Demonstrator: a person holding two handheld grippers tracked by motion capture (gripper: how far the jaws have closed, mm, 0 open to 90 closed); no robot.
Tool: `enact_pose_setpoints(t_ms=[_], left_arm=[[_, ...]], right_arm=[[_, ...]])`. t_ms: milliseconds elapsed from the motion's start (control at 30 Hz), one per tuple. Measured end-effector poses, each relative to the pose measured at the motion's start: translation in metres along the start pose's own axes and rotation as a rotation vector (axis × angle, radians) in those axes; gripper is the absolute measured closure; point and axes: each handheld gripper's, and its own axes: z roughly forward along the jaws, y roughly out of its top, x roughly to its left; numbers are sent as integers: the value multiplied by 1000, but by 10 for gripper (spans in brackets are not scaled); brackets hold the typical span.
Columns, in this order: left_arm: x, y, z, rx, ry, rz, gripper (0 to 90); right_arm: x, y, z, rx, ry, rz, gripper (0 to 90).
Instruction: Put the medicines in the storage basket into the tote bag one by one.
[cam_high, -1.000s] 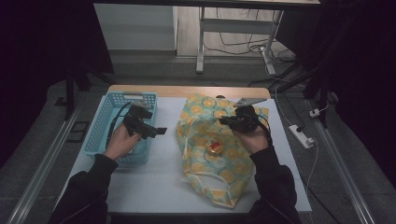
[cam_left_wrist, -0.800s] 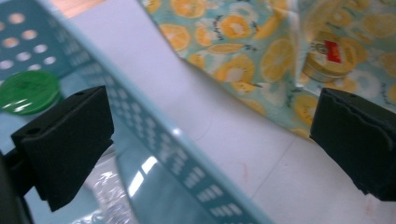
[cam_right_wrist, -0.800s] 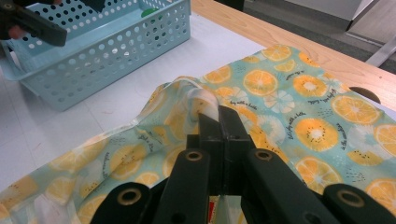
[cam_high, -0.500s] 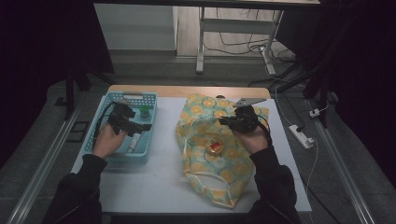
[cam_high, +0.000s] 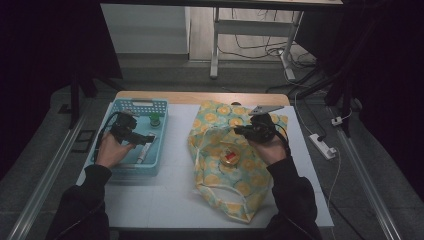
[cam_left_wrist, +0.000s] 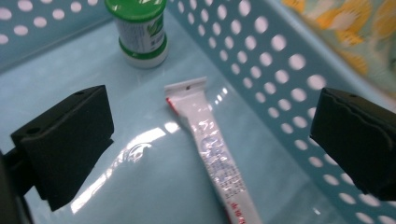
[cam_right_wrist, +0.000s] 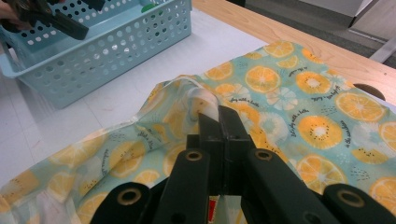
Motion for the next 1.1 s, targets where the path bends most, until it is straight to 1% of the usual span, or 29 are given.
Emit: enact_pose_setpoints(t_ms=[100, 233, 367, 567, 700, 767, 867, 933, 1100], left_arm=[[2, -1, 7, 33, 19, 0, 0], [4, 0, 13, 65, 19, -3, 0], [3, 0, 20, 108, 19, 3, 0], [-1, 0, 28, 181, 41, 23, 0], [-4, -1, 35, 239, 66, 29, 4], [-5, -1, 36, 255, 77, 34, 21], [-6, -1, 37, 265, 78, 33, 60], [-6, -1, 37, 272, 75, 31, 113], [-6, -1, 37, 277, 49, 22, 269]], right_arm=[[0, 0, 0, -1, 1, 1, 897], [0, 0, 0, 1, 1, 1, 897], [0, -1, 0, 1, 3, 1, 897], [0, 0, 1, 5, 4, 3, 897], [0, 0, 0, 4, 5, 2, 897], [0, 0, 0, 2, 5, 3, 897], [0, 0, 0, 0, 5, 1, 897], [0, 0, 0, 1, 5, 1, 897], [0, 0, 0, 3, 5, 1, 897]])
